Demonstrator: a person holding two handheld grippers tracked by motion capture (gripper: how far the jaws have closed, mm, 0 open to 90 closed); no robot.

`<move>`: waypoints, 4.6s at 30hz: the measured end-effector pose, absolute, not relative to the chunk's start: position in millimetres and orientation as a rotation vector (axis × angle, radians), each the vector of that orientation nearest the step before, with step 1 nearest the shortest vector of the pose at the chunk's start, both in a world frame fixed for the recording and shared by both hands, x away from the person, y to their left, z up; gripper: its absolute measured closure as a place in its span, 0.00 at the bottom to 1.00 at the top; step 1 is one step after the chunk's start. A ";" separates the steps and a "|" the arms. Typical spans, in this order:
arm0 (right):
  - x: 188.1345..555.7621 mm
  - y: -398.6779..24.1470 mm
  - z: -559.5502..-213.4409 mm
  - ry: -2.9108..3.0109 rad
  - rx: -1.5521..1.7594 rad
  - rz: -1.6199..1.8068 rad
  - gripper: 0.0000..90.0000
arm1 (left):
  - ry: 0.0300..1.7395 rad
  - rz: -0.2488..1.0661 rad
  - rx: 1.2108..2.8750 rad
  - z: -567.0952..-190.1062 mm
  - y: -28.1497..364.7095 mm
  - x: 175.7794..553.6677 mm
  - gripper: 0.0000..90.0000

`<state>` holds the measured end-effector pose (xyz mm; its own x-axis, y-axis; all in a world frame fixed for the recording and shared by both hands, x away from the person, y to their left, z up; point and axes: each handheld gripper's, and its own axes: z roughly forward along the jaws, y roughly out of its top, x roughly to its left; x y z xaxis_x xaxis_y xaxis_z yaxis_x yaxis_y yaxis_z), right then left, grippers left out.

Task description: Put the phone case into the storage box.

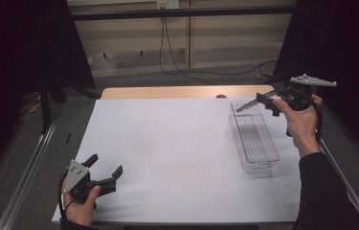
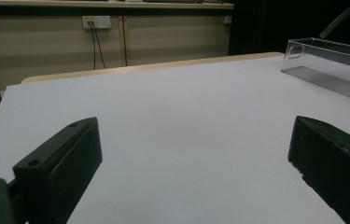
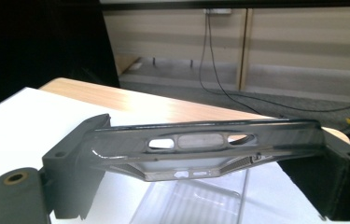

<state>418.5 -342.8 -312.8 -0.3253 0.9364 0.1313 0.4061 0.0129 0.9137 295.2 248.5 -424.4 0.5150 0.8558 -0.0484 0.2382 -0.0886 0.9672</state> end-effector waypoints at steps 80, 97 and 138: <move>468.0 -283.2 -375.3 1.457 1.672 0.949 0.13 | 0.947 0.691 1.672 -427.1 245.7 299.0 0.03; 481.5 -274.5 -373.7 1.472 1.646 0.896 0.12 | 0.937 0.690 1.688 -427.3 245.1 299.4 0.03; 504.9 -278.1 -385.1 1.452 1.601 0.982 0.10 | 0.914 0.700 1.695 -425.5 245.2 298.0 0.04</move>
